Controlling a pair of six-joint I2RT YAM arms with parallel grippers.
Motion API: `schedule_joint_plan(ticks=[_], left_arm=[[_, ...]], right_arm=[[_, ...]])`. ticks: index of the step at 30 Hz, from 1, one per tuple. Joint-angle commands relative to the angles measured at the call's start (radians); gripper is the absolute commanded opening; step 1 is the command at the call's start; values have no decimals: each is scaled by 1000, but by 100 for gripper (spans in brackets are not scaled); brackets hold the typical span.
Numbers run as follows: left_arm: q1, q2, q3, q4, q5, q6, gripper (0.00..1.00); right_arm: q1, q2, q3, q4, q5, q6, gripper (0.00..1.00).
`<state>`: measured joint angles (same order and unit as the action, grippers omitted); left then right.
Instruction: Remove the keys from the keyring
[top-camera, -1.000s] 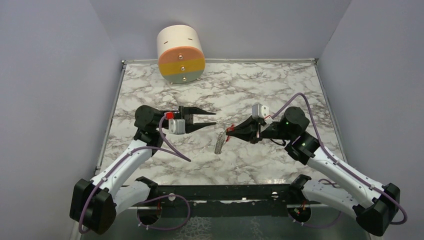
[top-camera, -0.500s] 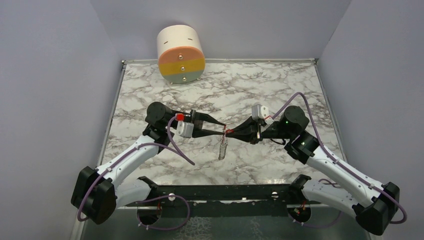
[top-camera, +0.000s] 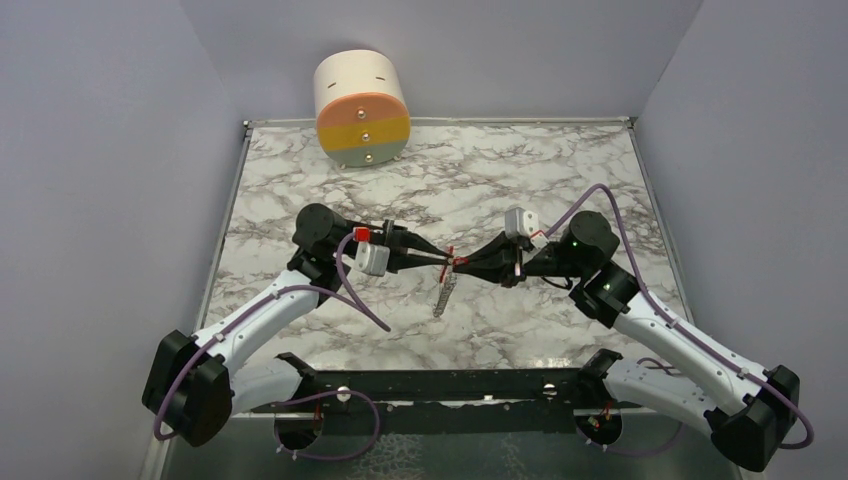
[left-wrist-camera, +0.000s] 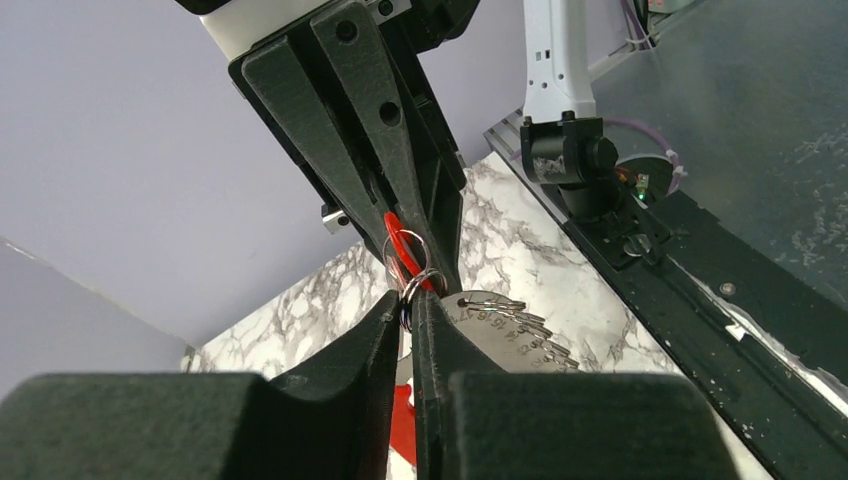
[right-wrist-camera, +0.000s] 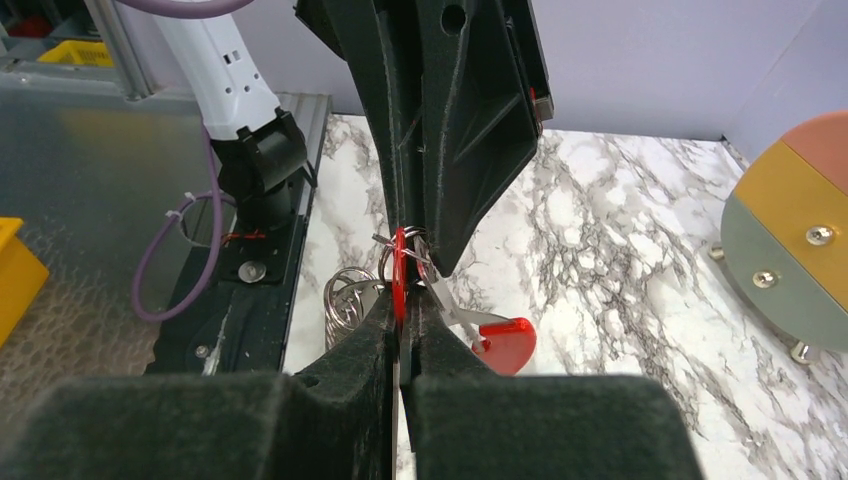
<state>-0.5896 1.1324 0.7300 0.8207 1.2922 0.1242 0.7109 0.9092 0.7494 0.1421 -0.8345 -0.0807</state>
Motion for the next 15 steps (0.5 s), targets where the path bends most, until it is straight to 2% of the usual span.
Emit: schedule_joint_plan(ticks=[1, 3, 12, 15], left_arm=[[-19, 6, 23, 13, -67, 18, 7], [-20, -2, 18, 13, -81, 22, 0], [-21, -41, -14, 13, -106, 37, 0], [-21, -63, -32, 13, -157, 39, 0]], right_arm=[[7, -2, 25, 54, 13, 2, 1], [7, -1, 26, 56, 17, 1, 1], [7, 2, 21, 69, 44, 7, 1], [7, -12, 7, 81, 81, 10, 1]])
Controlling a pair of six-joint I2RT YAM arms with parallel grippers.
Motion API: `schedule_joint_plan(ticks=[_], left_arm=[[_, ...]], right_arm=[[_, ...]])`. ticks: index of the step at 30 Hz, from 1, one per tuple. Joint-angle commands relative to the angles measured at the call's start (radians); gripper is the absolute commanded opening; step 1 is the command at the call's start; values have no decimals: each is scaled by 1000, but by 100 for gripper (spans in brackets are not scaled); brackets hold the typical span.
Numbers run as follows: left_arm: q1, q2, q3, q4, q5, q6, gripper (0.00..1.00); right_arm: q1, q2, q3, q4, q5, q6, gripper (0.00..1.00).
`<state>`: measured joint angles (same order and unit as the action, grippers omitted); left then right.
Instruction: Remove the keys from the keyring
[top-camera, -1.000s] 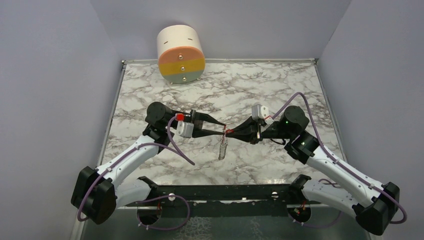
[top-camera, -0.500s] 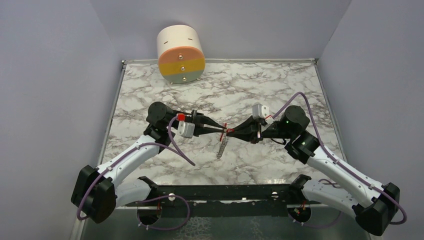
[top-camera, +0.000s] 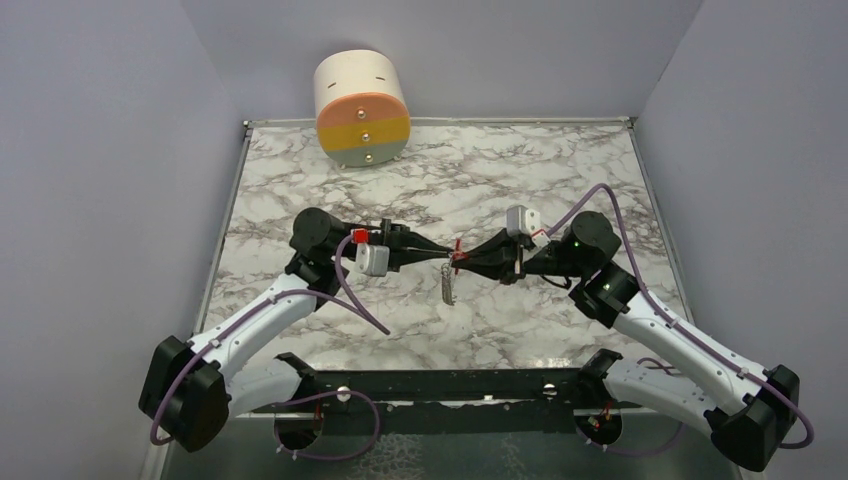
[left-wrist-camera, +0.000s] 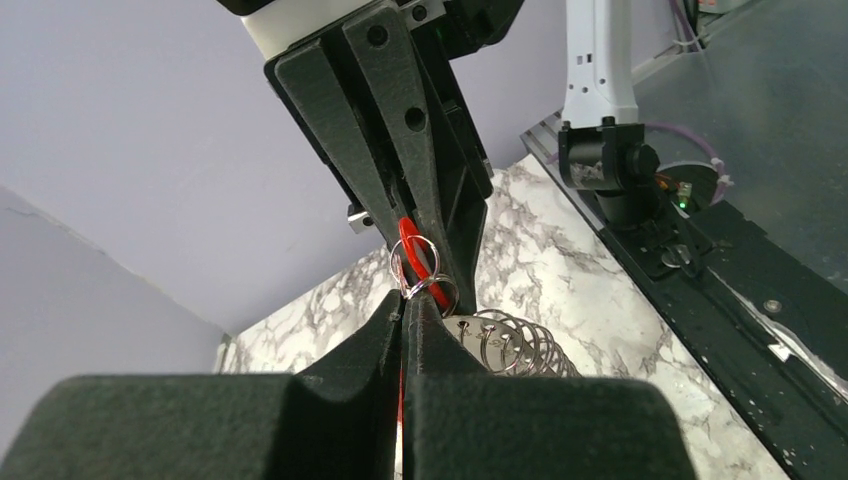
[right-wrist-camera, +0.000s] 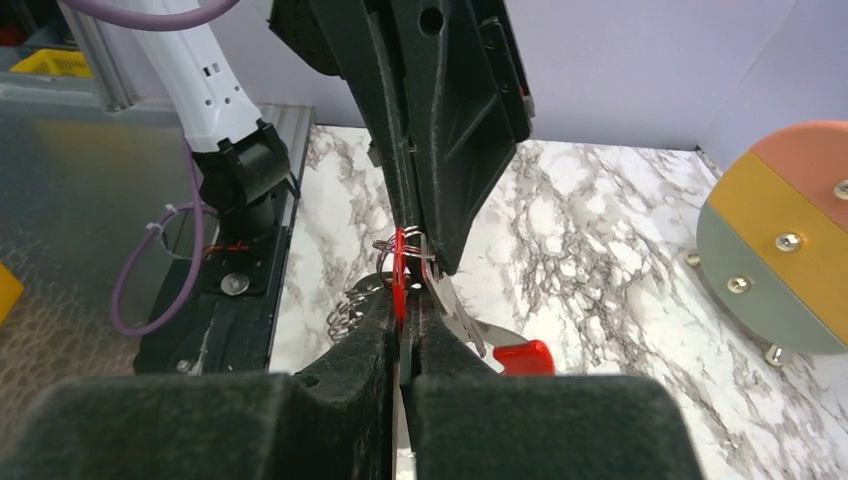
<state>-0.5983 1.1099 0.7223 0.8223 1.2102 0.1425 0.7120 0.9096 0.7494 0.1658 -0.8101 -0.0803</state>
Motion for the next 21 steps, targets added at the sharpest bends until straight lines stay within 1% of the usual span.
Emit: schedule_joint_plan(ticks=[1, 6, 9, 14, 21], left_arm=[[-12, -53, -34, 11, -106, 18, 0], [-20, -133, -89, 19, -299, 4, 0], [-27, -181, -132, 63, -398, -13, 0], [-35, -213, -177, 157, -482, -60, 0], [-40, -203, -213, 289, -519, -118, 0]], right_arm=[[6, -16, 1, 62, 68, 11, 1], [6, -25, -16, 67, 115, 13, 1], [6, -20, -21, 73, 144, 15, 1], [6, -11, -26, 78, 154, 16, 1], [6, -27, -45, 74, 186, 13, 1]])
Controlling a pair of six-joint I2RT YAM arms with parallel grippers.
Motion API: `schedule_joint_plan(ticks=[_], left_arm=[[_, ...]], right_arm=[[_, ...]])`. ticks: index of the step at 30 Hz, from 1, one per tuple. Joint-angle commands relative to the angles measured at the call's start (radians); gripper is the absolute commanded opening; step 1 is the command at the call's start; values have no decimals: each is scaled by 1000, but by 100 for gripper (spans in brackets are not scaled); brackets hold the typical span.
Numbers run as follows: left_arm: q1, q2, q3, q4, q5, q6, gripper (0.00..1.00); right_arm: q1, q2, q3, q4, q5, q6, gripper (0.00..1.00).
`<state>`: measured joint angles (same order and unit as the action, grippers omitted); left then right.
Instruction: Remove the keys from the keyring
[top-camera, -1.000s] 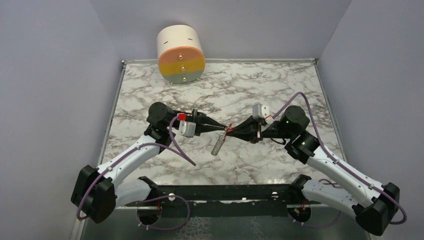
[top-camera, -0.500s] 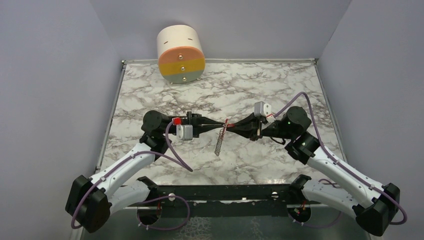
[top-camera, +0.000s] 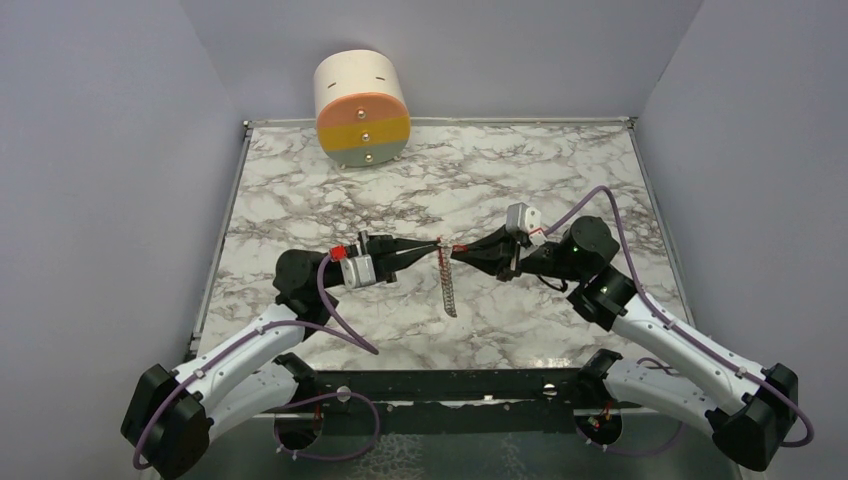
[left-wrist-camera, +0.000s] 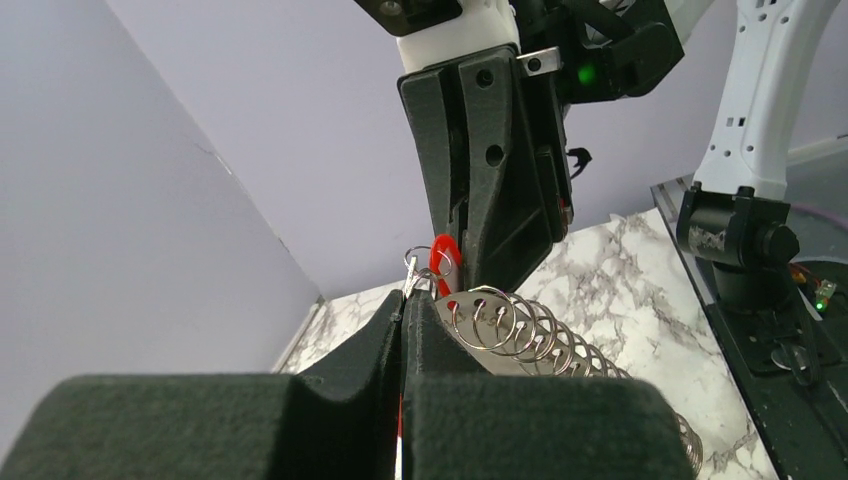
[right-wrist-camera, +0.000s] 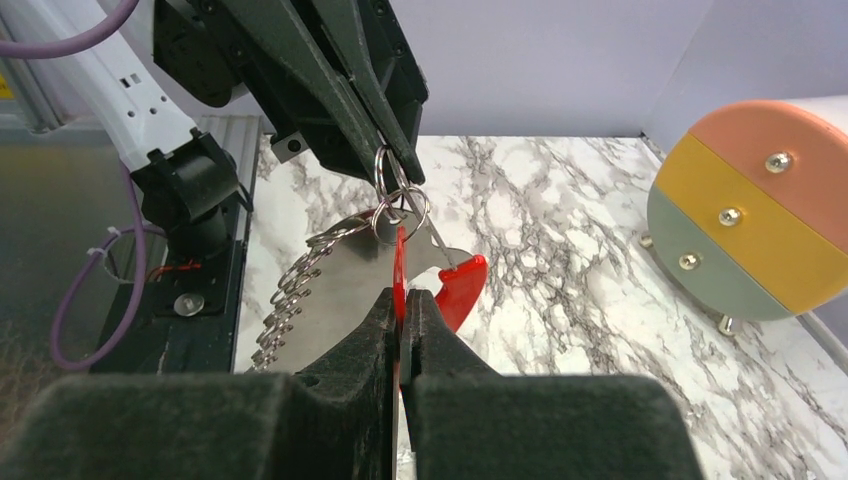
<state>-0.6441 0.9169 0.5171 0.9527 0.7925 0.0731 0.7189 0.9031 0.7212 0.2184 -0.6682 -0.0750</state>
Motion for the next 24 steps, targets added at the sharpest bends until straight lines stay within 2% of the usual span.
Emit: schedule_joint_plan(ticks=[1, 13, 21, 22, 24], left_arm=[[5, -10, -14, 179, -109, -56, 0], [2, -43, -71, 307, -263, -61, 0], [1, -35, -79, 364, -248, -79, 0], [1, -30, -80, 369, -244, -84, 0], [1, -22, -79, 382, -231, -92, 0]], right_arm=[[-2, -20, -18, 18, 49, 7, 1], [-1, -11, -57, 37, 83, 6, 1], [0, -4, -48, 55, 58, 16, 1], [-1, -3, -45, 58, 58, 19, 1], [0, -2, -42, 67, 60, 26, 9]])
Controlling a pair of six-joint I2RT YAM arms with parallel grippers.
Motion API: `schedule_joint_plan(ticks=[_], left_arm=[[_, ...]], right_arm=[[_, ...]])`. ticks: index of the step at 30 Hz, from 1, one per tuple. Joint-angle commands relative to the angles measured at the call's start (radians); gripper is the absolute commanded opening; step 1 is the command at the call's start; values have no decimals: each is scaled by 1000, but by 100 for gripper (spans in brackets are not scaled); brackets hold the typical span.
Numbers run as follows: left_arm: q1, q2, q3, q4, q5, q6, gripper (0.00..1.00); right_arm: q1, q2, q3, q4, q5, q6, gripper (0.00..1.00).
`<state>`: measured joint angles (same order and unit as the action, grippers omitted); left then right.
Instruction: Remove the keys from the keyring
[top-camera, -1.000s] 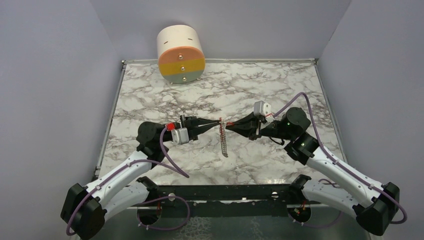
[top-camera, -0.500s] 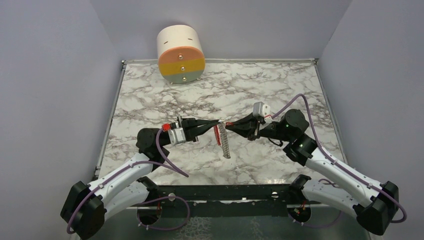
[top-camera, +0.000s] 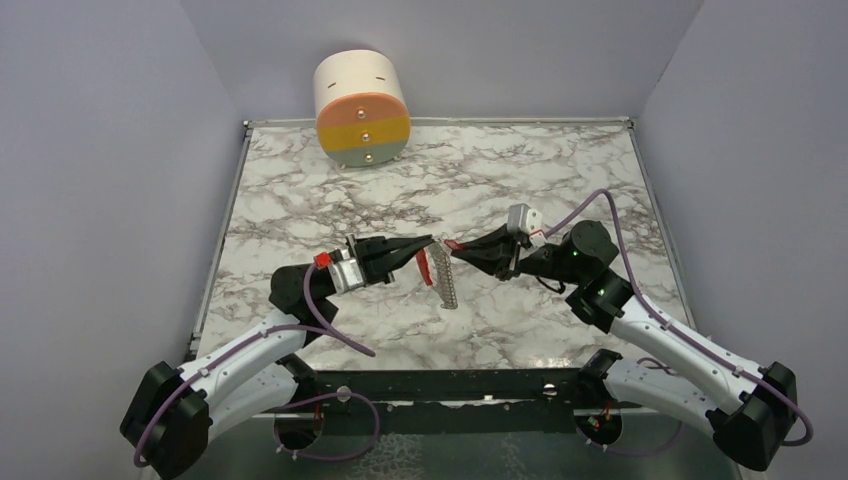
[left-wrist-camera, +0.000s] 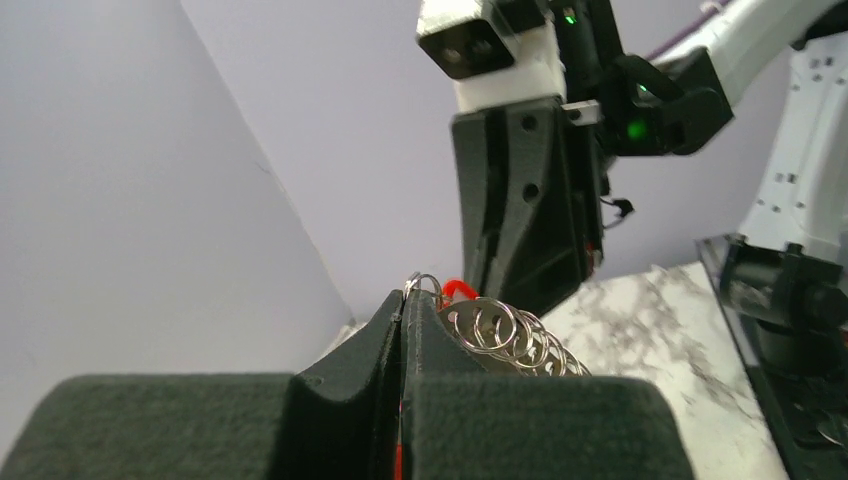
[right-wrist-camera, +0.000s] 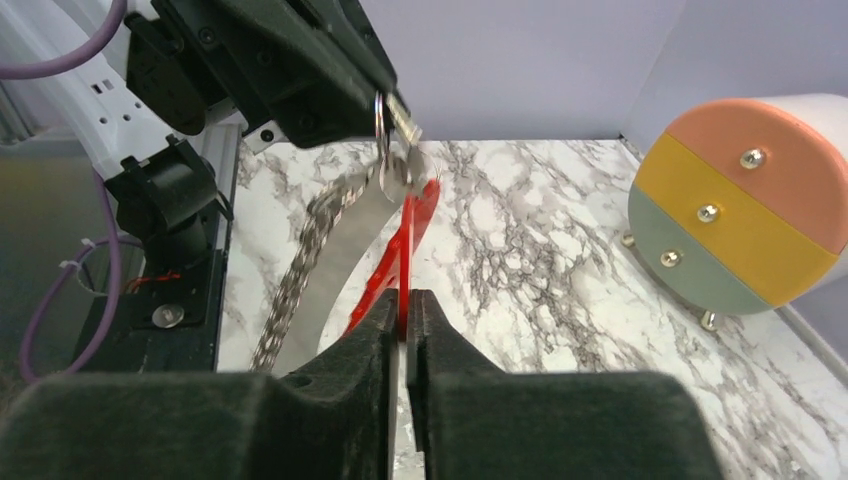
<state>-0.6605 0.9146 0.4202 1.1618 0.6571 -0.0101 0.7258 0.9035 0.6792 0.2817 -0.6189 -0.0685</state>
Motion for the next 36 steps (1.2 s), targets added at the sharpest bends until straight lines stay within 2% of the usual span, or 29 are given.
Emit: schedule_joint_plan(ticks=[1, 4, 8, 14, 17, 23, 27, 36], left_arm=[[16, -15, 18, 177, -90, -16, 0], [15, 9, 26, 206, -50, -55, 0], [16, 51, 34, 278, 8, -132, 0], [16, 89, 35, 386, 74, -218, 0], [16, 122, 39, 448, 96, -266, 0], [16, 198, 49, 596, 128, -372, 0], [16, 210, 57, 598, 117, -372, 0], [14, 195, 59, 599, 99, -350, 0]], right_arm=[[-8, -2, 2, 8, 13, 22, 13], [-8, -1, 7, 23, 14, 25, 25], [-7, 6, 19, 57, 33, 26, 31], [-8, -8, 39, 145, 118, 25, 31], [-8, 3, 110, 124, 130, 3, 30], [-8, 0, 129, 182, 114, 15, 20], [-8, 13, 162, 149, 48, 32, 20], [-8, -33, 135, 39, 21, 31, 20]])
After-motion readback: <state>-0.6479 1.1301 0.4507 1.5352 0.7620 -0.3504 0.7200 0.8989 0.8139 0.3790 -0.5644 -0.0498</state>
